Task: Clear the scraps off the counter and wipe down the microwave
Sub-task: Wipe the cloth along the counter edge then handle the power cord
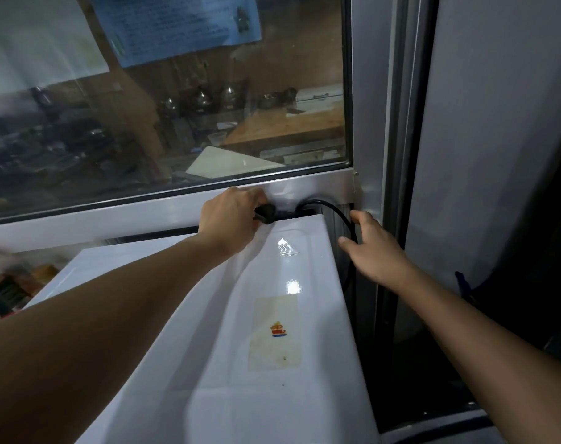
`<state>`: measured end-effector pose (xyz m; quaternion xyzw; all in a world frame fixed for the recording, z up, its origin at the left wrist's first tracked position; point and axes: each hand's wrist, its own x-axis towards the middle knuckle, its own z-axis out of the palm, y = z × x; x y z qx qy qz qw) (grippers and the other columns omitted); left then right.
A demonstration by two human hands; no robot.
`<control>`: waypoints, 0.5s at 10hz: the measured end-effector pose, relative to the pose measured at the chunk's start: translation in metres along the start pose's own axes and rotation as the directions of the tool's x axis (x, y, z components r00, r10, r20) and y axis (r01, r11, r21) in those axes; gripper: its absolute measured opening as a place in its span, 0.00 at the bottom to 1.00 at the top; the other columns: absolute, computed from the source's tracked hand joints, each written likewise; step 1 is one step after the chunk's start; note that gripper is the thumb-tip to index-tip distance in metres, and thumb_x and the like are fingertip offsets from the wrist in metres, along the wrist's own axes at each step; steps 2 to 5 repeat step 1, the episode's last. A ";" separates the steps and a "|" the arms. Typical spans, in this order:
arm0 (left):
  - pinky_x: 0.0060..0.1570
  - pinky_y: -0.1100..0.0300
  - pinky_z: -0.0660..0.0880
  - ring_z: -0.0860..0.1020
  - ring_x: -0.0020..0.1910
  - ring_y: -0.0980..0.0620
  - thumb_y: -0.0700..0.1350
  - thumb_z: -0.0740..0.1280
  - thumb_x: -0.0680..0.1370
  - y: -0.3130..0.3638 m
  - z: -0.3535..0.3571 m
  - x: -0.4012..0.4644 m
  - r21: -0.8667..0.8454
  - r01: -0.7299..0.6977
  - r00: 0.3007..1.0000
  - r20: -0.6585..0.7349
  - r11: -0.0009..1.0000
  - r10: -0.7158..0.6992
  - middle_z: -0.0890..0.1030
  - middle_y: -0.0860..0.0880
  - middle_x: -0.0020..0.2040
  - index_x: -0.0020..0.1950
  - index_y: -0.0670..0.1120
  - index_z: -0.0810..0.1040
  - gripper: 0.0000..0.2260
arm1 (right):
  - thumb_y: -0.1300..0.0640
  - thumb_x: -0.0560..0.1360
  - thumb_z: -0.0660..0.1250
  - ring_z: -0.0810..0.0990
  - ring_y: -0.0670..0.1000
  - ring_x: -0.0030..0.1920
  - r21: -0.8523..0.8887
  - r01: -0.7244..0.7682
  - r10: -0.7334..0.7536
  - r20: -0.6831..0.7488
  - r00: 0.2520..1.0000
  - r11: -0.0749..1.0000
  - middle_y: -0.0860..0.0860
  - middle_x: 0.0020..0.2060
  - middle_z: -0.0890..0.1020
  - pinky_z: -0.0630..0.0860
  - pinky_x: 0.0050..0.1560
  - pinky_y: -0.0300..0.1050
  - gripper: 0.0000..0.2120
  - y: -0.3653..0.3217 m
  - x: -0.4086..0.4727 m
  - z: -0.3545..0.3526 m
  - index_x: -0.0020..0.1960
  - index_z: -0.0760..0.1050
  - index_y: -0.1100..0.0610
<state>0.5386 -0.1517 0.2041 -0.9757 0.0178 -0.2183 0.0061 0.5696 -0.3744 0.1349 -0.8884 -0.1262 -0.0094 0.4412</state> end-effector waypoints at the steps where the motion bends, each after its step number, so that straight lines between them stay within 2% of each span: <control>1: 0.44 0.51 0.76 0.76 0.54 0.44 0.43 0.67 0.75 0.001 -0.007 -0.004 0.008 -0.008 1.000 -0.002 1.000 0.008 0.80 0.49 0.55 0.58 0.52 0.76 0.12 | 0.54 0.77 0.62 0.61 0.53 0.73 -0.036 0.035 -0.036 -0.014 0.999 0.999 0.50 0.74 0.61 0.59 0.69 0.45 0.29 -0.004 -0.006 -0.006 0.75 0.55 0.52; 5: 0.44 0.51 0.76 0.76 0.54 0.44 0.43 0.67 0.75 0.001 -0.007 -0.004 0.008 -0.008 1.000 -0.002 1.000 0.008 0.80 0.49 0.55 0.58 0.52 0.76 0.12 | 0.54 0.77 0.62 0.61 0.53 0.73 -0.036 0.035 -0.036 -0.014 0.999 0.999 0.50 0.74 0.61 0.59 0.69 0.45 0.29 -0.004 -0.006 -0.006 0.75 0.55 0.52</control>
